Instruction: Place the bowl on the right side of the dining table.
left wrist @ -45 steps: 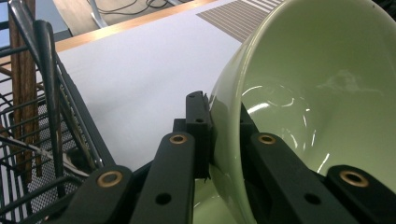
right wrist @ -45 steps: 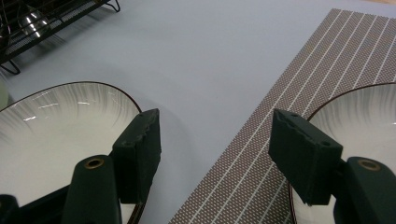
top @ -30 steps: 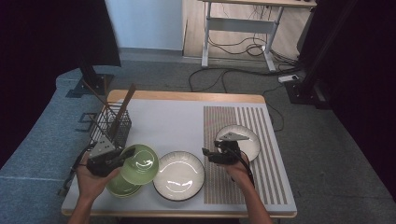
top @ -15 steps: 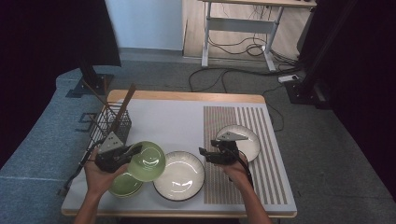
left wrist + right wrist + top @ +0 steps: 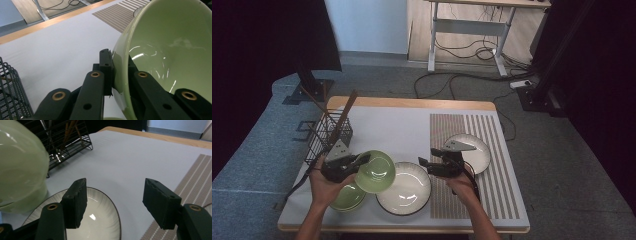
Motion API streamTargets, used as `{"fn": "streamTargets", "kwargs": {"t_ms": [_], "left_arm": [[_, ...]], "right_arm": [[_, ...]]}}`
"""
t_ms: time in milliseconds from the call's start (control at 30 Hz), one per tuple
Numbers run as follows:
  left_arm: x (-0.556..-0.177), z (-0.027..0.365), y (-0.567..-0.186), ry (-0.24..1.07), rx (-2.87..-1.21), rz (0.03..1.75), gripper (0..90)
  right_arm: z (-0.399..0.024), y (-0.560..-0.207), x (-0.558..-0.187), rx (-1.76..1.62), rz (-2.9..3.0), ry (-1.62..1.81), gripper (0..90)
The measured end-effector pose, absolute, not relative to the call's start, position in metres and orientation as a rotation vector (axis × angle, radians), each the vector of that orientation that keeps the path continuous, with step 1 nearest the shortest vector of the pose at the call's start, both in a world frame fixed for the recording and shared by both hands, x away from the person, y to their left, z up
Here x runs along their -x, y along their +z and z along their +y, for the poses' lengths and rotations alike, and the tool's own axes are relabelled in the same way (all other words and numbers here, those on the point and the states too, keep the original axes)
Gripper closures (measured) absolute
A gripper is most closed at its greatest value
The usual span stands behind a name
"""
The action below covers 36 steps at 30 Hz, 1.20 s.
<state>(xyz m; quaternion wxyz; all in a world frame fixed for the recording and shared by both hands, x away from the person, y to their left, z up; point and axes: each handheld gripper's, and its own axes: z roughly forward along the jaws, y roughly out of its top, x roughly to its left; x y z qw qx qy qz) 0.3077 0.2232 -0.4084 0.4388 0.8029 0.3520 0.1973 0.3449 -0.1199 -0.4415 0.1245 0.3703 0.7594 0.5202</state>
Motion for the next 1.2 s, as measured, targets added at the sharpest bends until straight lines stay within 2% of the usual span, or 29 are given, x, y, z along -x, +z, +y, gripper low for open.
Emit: {"fn": "streamTargets", "kwargs": {"t_ms": [600, 1200], "left_arm": [[-0.315, 0.209, -0.41, 0.482, -2.029, 0.849, 83.7], [-0.321, 0.201, -0.417, 0.459, -2.048, 0.844, 83.7]], "right_arm": [[-0.118, -0.431, -0.331, -1.038, 2.215, 1.548, 38.6], [-0.099, -0.418, -0.315, -0.959, 2.234, 1.58, 39.7]]}}
